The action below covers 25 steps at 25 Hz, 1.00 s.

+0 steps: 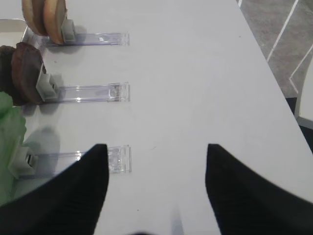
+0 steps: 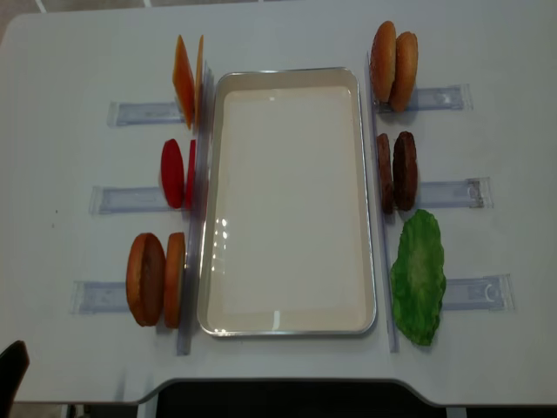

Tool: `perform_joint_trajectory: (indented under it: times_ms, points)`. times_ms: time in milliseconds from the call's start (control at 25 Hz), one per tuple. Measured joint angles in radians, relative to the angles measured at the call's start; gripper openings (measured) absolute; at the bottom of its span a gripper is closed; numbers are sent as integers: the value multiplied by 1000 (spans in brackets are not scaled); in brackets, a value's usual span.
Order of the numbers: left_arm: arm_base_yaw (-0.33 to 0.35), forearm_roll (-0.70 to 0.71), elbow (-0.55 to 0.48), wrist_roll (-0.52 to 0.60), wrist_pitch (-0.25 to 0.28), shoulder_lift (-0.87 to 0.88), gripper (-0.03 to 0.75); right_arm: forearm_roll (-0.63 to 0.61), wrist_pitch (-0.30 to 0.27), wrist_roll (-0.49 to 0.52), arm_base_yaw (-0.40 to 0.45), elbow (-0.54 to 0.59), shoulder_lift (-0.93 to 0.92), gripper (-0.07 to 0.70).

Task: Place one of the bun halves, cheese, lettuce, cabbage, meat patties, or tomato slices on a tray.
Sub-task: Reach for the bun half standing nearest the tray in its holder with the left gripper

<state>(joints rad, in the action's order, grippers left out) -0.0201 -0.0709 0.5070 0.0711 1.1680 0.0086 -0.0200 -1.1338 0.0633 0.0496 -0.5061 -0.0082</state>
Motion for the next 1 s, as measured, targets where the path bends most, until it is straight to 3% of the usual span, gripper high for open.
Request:
perform_joint_trajectory:
  times_ms: [200,560,1000]
  points:
    - [0,24,73,-24,58,135,328,0,0,0,0,0,0,416]
    - [0,71,190,-71,64,441,328,0,0,0,0,0,0,416]
    - [0,91,411,-113,78,868,330,0,0,0,0,0,0,416]
